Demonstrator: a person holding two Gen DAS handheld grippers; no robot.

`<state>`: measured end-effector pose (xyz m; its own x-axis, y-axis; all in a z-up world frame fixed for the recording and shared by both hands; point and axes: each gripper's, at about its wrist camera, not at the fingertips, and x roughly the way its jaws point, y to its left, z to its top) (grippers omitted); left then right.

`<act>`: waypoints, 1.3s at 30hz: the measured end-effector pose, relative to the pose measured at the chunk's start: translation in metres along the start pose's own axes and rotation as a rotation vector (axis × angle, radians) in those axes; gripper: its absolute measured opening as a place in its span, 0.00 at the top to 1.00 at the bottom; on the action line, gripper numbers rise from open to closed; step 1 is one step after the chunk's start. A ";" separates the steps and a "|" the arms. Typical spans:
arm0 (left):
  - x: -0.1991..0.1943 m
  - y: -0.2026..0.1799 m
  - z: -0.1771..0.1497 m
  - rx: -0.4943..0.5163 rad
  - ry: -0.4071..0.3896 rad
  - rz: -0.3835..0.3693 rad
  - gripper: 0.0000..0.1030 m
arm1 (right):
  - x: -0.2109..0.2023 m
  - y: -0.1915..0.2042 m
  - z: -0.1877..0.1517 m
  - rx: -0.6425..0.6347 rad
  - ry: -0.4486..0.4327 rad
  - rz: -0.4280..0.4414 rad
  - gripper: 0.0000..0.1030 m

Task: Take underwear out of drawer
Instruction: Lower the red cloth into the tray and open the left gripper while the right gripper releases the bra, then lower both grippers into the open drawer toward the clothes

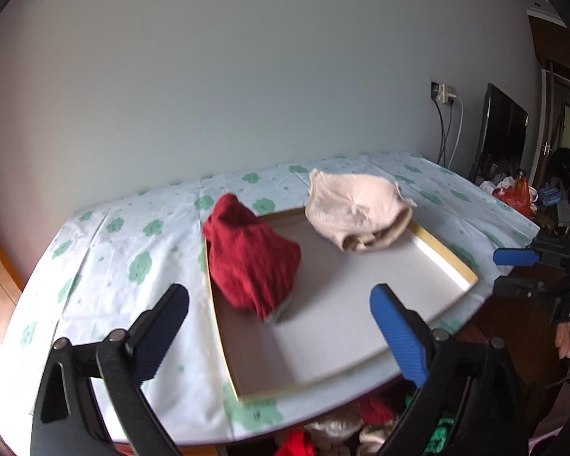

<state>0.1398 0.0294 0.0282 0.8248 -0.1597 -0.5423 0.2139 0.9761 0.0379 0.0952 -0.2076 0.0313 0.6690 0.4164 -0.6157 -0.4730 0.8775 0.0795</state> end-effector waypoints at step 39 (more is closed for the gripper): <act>0.018 -0.036 -0.181 -0.072 0.430 -0.047 0.05 | -0.022 -0.001 -0.149 0.206 0.184 0.048 0.33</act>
<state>0.0520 0.0181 -0.1346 0.5190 -0.1429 -0.8427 0.1963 0.9795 -0.0452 -0.0046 -0.2529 -0.0718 0.5244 0.4249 -0.7379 -0.3621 0.8956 0.2584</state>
